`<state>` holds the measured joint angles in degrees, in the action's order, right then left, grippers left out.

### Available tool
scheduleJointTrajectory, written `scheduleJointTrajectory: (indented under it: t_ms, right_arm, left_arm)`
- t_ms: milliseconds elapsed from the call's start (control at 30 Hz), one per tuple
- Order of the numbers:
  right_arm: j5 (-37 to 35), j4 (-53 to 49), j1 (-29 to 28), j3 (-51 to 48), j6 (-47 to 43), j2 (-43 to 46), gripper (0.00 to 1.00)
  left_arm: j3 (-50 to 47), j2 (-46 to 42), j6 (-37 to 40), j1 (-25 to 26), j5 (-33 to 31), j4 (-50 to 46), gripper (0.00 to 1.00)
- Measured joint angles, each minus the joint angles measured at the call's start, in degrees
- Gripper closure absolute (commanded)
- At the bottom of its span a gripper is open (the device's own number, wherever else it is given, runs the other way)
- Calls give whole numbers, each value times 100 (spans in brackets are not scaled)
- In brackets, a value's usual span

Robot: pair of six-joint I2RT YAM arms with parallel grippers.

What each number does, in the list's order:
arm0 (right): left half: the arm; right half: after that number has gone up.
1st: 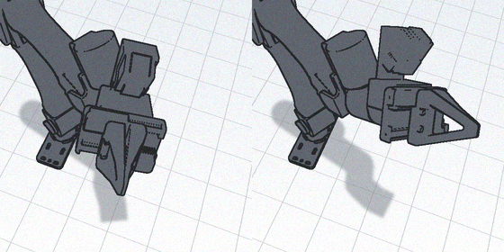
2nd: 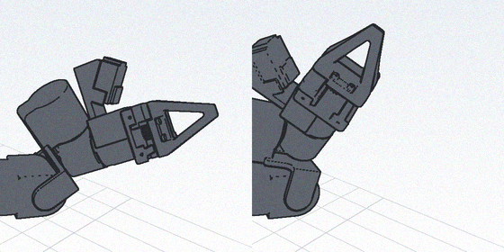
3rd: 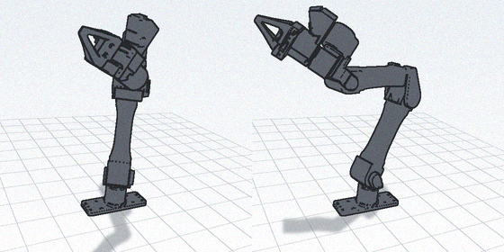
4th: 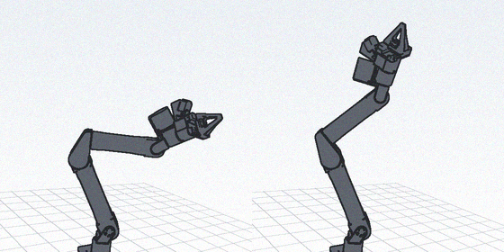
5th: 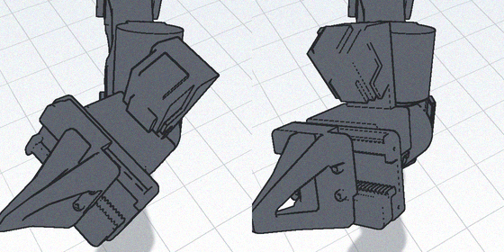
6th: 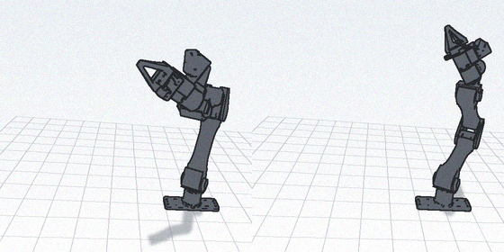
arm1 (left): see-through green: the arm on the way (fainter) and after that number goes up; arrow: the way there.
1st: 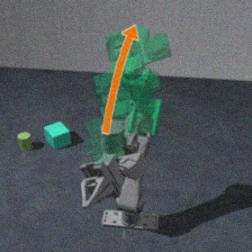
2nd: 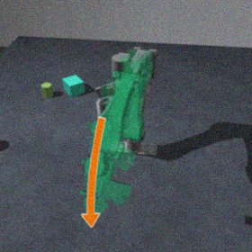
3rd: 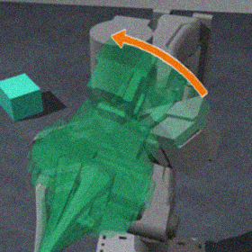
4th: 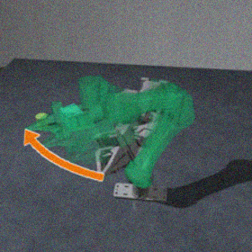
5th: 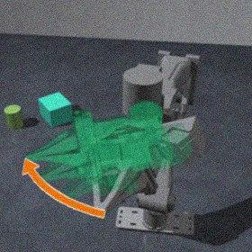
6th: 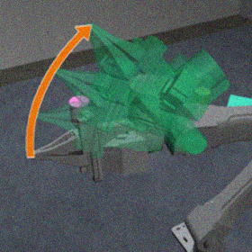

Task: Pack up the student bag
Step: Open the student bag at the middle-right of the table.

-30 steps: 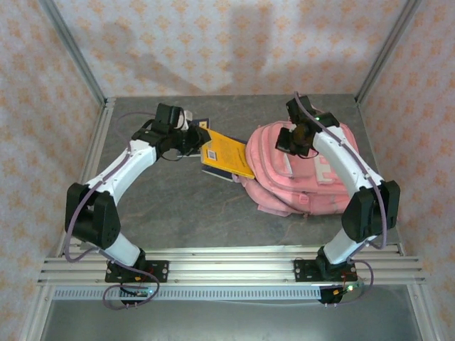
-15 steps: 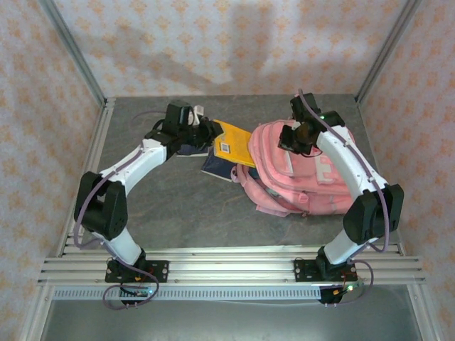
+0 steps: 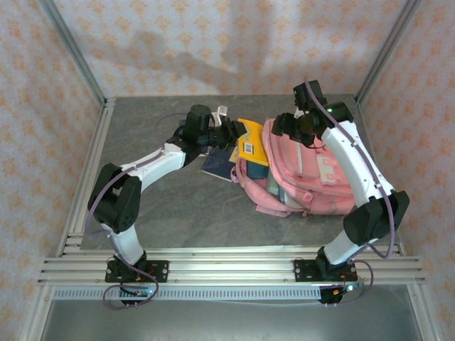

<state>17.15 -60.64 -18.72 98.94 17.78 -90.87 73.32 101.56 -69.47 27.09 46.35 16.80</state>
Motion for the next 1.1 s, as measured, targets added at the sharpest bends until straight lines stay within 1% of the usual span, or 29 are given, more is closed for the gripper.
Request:
scheduleJointTrajectory:
  t_ms: [167,333,400,433,533,567,800,833,933,1100]
  right_arm:
    - [186,-90,-343,369,-192,-140,26]
    - [-31,-269,-448,479,-372,-216,32]
    - [-199,-284,-446,466,-413,-236,36]
    - [-289,-284,-444,448,-433,-251,41]
    - [-437,-282,-444,402,-466,-330,49]
    - [-474,-280,-444,382,-474,-374,54]
    - [-634,-280,-450,337,-505,-595,98]
    - [-671,-280,-450,339,-535,-595,100]
    - [-833,-299,-450,350,-531,-595,100]
    - [-1346,-496,-461,562,-527,-592,100]
  left_arm:
    - [7,79,-321,57,24,505,100]
    - [70,238,-474,131,20,734,100]
    - [90,278,-520,155,20,800,100]
    - [90,284,-542,160,17,815,100]
    - [90,286,-573,179,13,839,100]
    - [90,284,-575,179,13,841,100]
    - [90,286,-573,179,-4,833,100]
    - [90,286,-570,179,-4,833,100]
    - [90,286,-533,179,-15,802,100]
    - [118,284,-101,179,-24,352,100]
